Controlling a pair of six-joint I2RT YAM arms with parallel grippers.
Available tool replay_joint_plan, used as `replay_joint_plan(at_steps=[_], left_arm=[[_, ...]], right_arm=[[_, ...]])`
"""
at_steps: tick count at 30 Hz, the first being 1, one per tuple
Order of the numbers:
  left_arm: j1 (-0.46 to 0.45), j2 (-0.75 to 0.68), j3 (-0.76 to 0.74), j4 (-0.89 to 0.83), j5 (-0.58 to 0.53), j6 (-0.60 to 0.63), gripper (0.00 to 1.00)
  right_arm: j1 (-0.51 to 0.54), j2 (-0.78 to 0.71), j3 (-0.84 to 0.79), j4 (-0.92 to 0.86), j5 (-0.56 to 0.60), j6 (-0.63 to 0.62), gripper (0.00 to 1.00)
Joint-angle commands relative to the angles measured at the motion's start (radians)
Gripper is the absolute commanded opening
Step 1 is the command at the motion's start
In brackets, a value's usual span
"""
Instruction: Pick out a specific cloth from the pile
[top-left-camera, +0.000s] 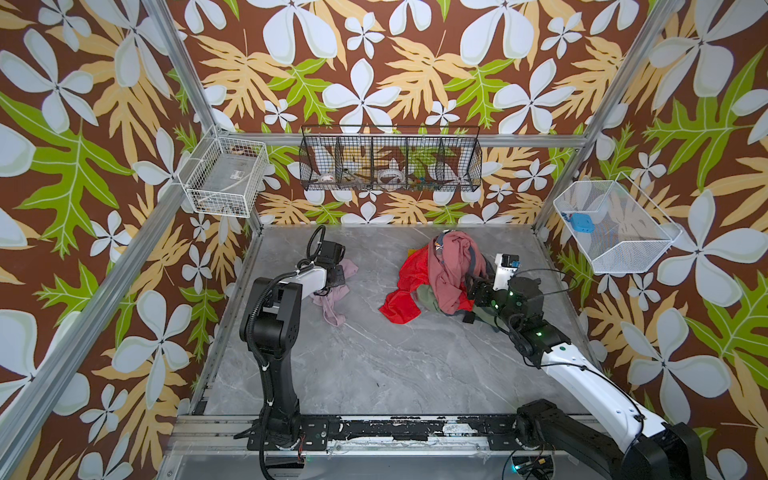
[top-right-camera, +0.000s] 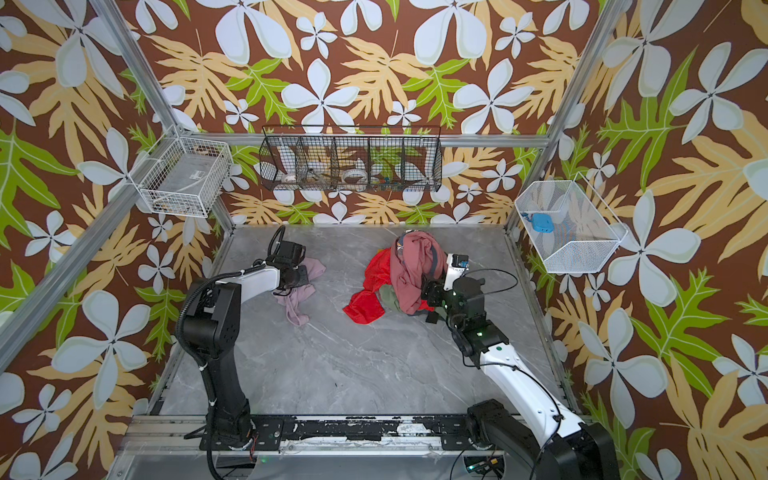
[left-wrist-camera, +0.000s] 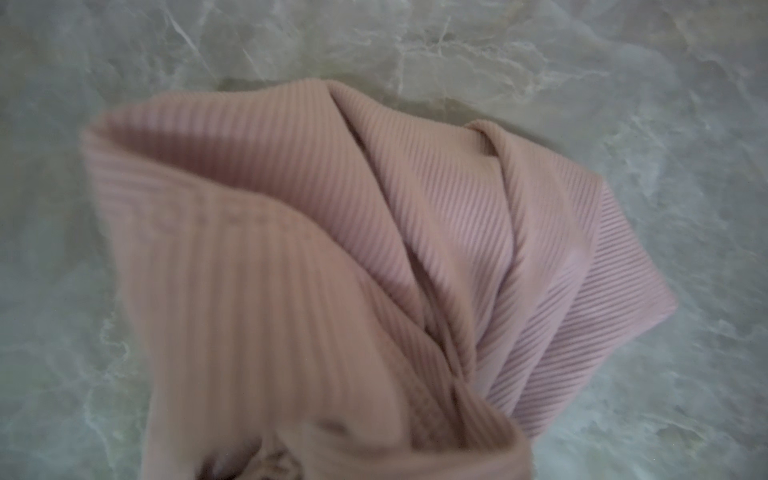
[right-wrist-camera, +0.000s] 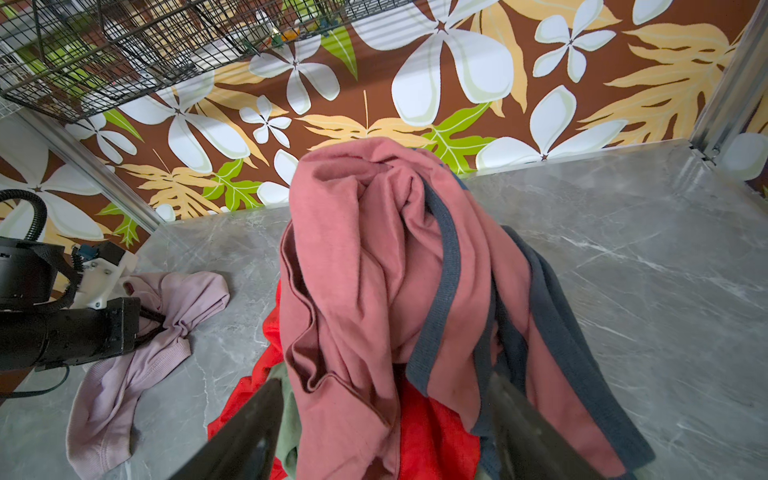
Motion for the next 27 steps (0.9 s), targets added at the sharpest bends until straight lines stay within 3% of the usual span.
replay_joint_plan(at_steps=[1, 4, 9, 15, 22, 27], left_arm=[[0.002, 0.000, 0.005, -0.044, 0.000, 0.031, 0.05], [0.002, -0.002, 0.014, -0.043, -0.007, 0.046, 0.14], [0.002, -0.017, 0.030, -0.051, 0.002, 0.025, 0.61], [0.003, -0.128, -0.041, 0.010, -0.034, -0.006, 0.99], [0.002, -0.291, -0.130, 0.049, -0.062, -0.026, 1.00], [0.002, -0.462, -0.273, 0.140, -0.109, -0.030, 1.00]], right_arm=[[0.002, -0.001, -0.008, 0.016, 0.021, -0.011, 0.78], [0.002, 0.002, -0.005, 0.011, 0.020, -0.027, 0.79], [0.002, 0.001, 0.009, -0.019, 0.039, -0.086, 0.80], [-0.008, -0.020, -0.007, -0.033, 0.076, -0.191, 0.82], [-0.049, -0.038, -0.041, -0.002, 0.093, -0.279, 0.82], [-0.058, -0.068, -0.118, 0.113, 0.152, -0.342, 0.83]])
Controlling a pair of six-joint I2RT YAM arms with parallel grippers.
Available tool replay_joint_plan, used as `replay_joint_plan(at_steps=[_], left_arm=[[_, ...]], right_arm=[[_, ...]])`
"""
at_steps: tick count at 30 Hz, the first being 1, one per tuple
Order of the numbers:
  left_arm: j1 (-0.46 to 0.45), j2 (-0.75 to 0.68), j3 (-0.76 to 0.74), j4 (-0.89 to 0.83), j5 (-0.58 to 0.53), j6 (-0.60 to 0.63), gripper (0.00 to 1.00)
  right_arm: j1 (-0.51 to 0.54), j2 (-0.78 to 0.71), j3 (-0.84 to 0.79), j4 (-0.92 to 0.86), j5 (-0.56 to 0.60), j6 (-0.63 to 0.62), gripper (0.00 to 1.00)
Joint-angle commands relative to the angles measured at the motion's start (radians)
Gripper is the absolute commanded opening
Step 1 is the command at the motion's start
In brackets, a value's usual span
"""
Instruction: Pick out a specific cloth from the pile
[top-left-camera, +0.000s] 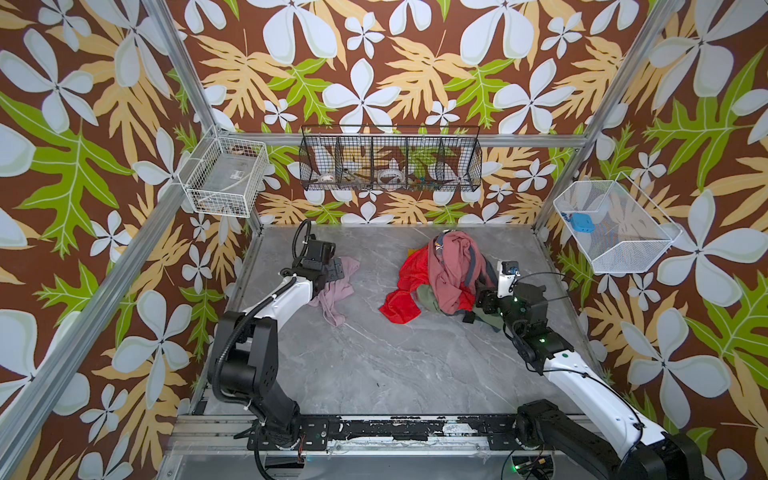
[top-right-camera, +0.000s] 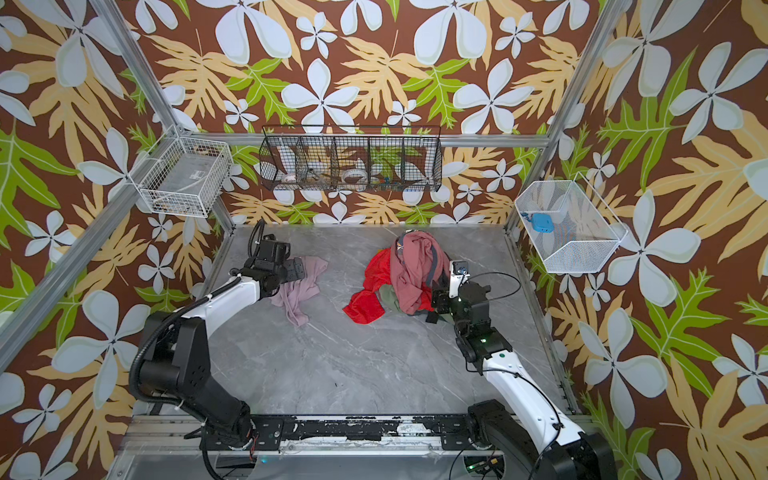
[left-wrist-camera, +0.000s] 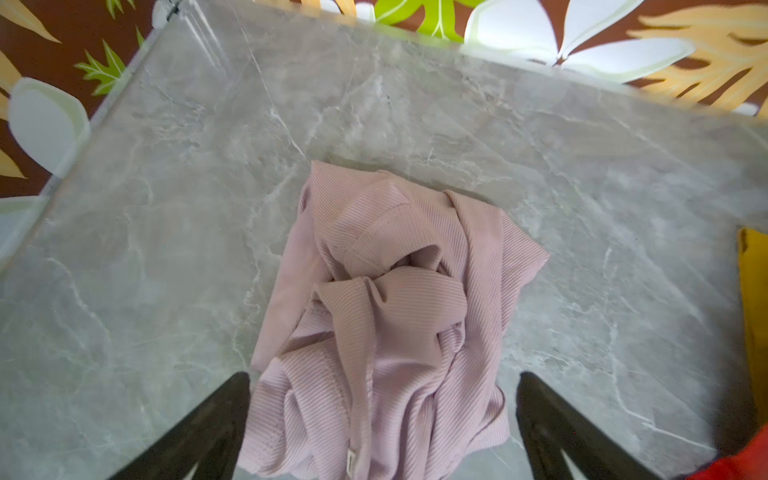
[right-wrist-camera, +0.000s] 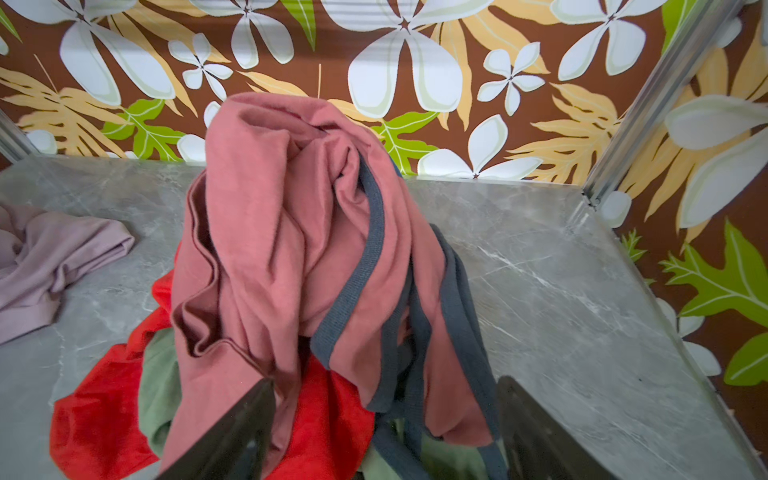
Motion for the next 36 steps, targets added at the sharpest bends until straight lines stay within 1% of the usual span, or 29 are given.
replay_joint_plan(at_steps=[1, 4, 6, 9, 13, 15, 18, 19, 21, 23, 24, 25, 26, 27, 28, 29, 30, 31, 32, 35, 36], left_arm=[[0.003, -0.096, -0.086, 0.099, -0.072, -0.003, 1.00], [0.003, -0.221, -0.212, 0.180, -0.135, 0.022, 1.00], [0.002, -0.313, -0.317, 0.249, -0.179, 0.044, 1.00], [0.002, -0.454, -0.452, 0.354, -0.252, 0.069, 1.00], [0.002, -0.587, -0.591, 0.496, -0.314, 0.113, 1.00], [0.002, -0.624, -0.665, 0.596, -0.344, 0.144, 1.00], [0.005, -0.644, -0.743, 0.707, -0.386, 0.172, 1.00], [0.008, -0.641, -0.762, 0.737, -0.389, 0.183, 1.00], [0.020, -0.614, -0.796, 0.808, -0.406, 0.196, 1.00], [0.032, -0.577, -0.823, 0.883, -0.412, 0.211, 1.00], [0.040, -0.557, -0.838, 0.937, -0.402, 0.226, 1.00], [0.045, -0.541, -0.852, 0.981, -0.389, 0.232, 1.00], [0.053, -0.526, -0.872, 1.041, -0.359, 0.240, 1.00], [0.064, -0.508, -0.898, 1.106, -0.321, 0.244, 1.00], [0.076, -0.491, -0.907, 1.144, -0.281, 0.250, 1.00], [0.084, -0.471, -0.916, 1.152, -0.265, 0.245, 1.00], [0.093, -0.438, -0.934, 1.232, -0.254, 0.258, 1.00], [0.094, -0.441, -0.914, 1.179, -0.251, 0.242, 1.00], [0.102, -0.448, -0.901, 1.136, -0.211, 0.233, 1.00], [0.106, -0.429, -0.958, 1.306, -0.068, 0.217, 1.00], [0.106, -0.400, -0.981, 1.378, -0.038, 0.233, 1.00]], right_arm=[[-0.002, -0.016, -0.048, 0.121, 0.073, -0.069, 0.83], [-0.013, -0.025, -0.130, 0.251, 0.133, -0.093, 0.85], [-0.038, -0.021, -0.187, 0.347, 0.157, -0.093, 0.85], [-0.088, -0.002, -0.271, 0.483, 0.169, -0.078, 0.85], [-0.152, 0.070, -0.348, 0.668, 0.156, -0.062, 0.85], [-0.181, 0.149, -0.358, 0.749, 0.134, -0.051, 0.85], [-0.191, 0.298, -0.339, 0.835, 0.159, -0.028, 0.84], [-0.190, 0.341, -0.337, 0.861, 0.159, -0.028, 0.84], [-0.191, 0.424, -0.352, 0.947, 0.153, -0.028, 0.87], [-0.191, 0.484, -0.356, 1.003, 0.126, -0.036, 0.88], [-0.191, 0.507, -0.350, 1.015, 0.100, -0.050, 0.93], [-0.191, 0.511, -0.329, 0.987, 0.081, -0.058, 0.95], [-0.191, 0.510, -0.306, 0.933, 0.069, -0.063, 0.95], [-0.191, 0.517, -0.311, 0.957, 0.067, -0.063, 0.96], [-0.191, 0.513, -0.309, 0.945, 0.065, -0.063, 0.97], [-0.191, 0.513, -0.308, 0.943, 0.066, -0.063, 0.99], [-0.191, 0.516, -0.308, 0.946, 0.066, -0.062, 1.00], [-0.191, 0.514, -0.307, 0.940, 0.066, -0.062, 0.99], [-0.191, 0.516, -0.307, 0.945, 0.066, -0.063, 1.00], [-0.191, 0.516, -0.305, 0.941, 0.065, -0.062, 1.00], [-0.192, 0.516, -0.305, 0.942, 0.064, -0.062, 0.99]])
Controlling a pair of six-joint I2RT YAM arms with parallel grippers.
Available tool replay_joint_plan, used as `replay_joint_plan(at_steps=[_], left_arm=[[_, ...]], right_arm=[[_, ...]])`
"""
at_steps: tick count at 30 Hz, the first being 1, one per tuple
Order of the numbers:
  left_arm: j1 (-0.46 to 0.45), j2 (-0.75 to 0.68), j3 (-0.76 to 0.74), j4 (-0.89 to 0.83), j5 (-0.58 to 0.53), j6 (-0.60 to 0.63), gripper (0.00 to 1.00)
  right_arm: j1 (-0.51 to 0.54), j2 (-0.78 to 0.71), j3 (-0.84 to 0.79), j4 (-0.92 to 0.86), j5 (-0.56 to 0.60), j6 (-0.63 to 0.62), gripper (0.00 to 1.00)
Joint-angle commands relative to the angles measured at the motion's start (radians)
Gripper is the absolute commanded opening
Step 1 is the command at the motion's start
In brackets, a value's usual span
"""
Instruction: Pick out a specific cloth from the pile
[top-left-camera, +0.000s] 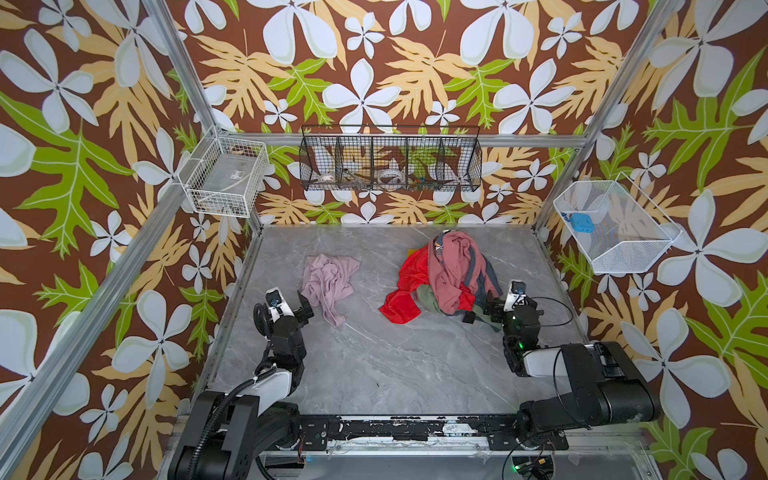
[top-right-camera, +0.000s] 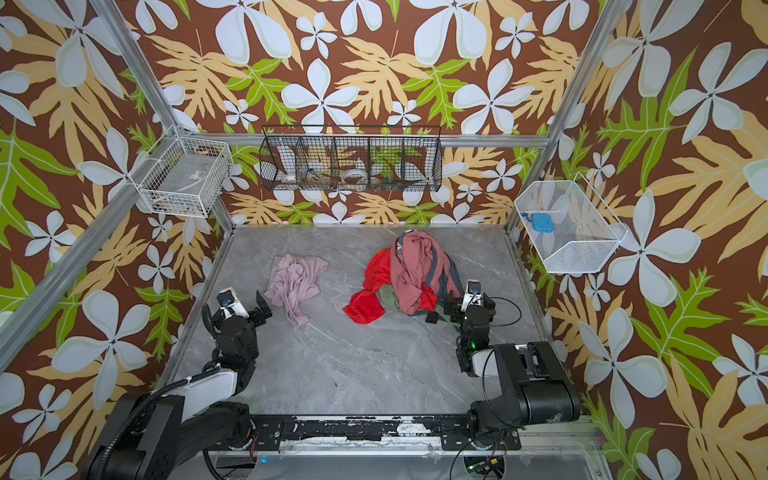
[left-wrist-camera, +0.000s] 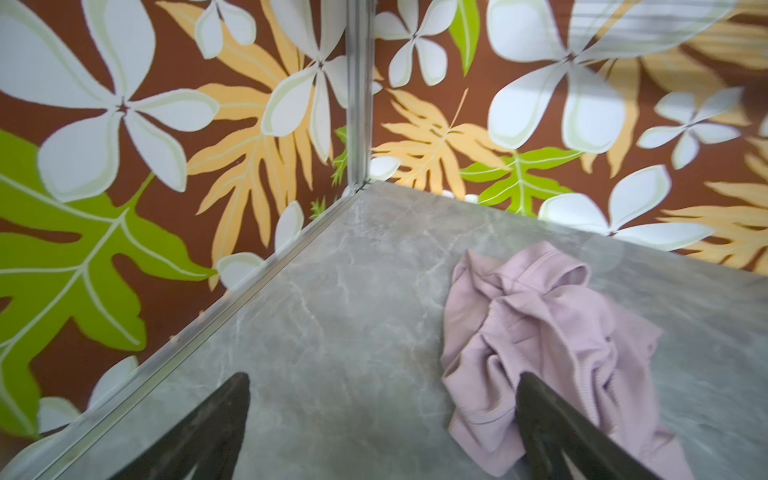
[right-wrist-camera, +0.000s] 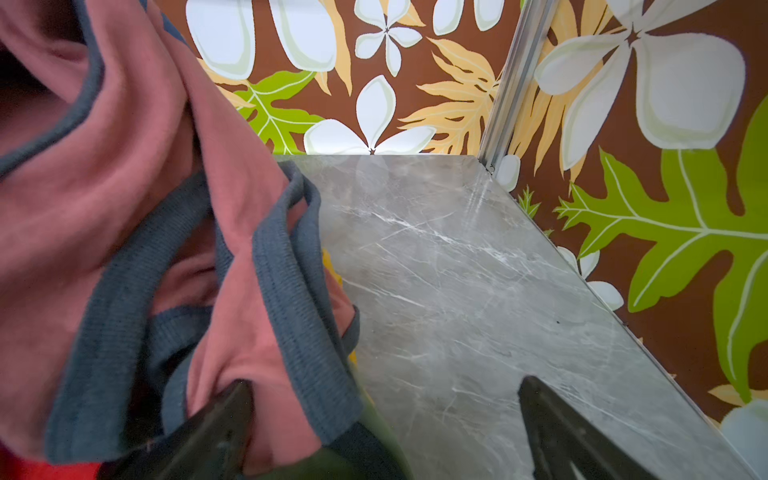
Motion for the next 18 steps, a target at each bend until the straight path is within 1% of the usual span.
replay_joint_plan(at_steps=[1, 2, 3, 4, 5, 6, 7, 8, 9, 10, 12, 14, 16, 18], left_arm=[[0.003, 0.067, -0.042, 0.249, 0.128, -0.007, 1.00], [0.003, 0.132, -0.056, 0.333, 0.083, -0.025, 1.00], [0.006, 0.211, -0.066, 0.443, 0.072, -0.021, 1.00], [0.009, 0.241, -0.062, 0.495, 0.096, -0.005, 1.00], [0.009, 0.187, -0.026, 0.337, 0.134, -0.010, 1.00], [0.009, 0.170, 0.007, 0.243, 0.134, -0.014, 1.00], [0.009, 0.206, 0.019, 0.268, 0.116, -0.018, 1.00], [-0.003, 0.227, 0.014, 0.316, 0.098, 0.007, 1.00], [-0.005, 0.205, 0.028, 0.249, 0.094, -0.008, 1.00], [-0.005, 0.197, 0.032, 0.226, 0.094, -0.010, 1.00], [-0.005, 0.222, 0.020, 0.297, 0.093, 0.004, 1.00], [-0.005, 0.210, 0.026, 0.259, 0.094, -0.004, 1.00], [-0.005, 0.218, 0.022, 0.285, 0.093, 0.002, 1.00], [-0.005, 0.215, 0.022, 0.273, 0.093, 0.000, 1.00]], right_arm=[[0.000, 0.001, 0.004, 0.028, -0.010, -0.003, 0.99], [0.000, 0.001, 0.004, 0.028, -0.011, -0.003, 1.00], [0.000, 0.001, 0.004, 0.028, -0.012, -0.002, 0.99], [0.000, 0.001, 0.004, 0.028, -0.011, -0.002, 1.00], [0.000, 0.001, 0.004, 0.028, -0.012, -0.001, 0.99], [0.000, 0.001, 0.004, 0.028, -0.012, -0.001, 1.00], [0.000, 0.001, 0.004, 0.028, -0.013, -0.002, 1.00], [0.000, 0.001, 0.004, 0.025, -0.013, -0.003, 1.00], [0.000, 0.001, 0.004, 0.027, -0.012, -0.002, 1.00], [0.001, 0.001, 0.004, 0.027, -0.012, -0.003, 1.00], [0.000, 0.001, 0.004, 0.027, -0.012, -0.002, 1.00], [0.000, 0.001, 0.004, 0.027, -0.013, -0.001, 0.99], [0.000, 0.001, 0.004, 0.027, -0.012, -0.002, 1.00], [0.000, 0.001, 0.005, 0.028, -0.013, 0.000, 0.99]])
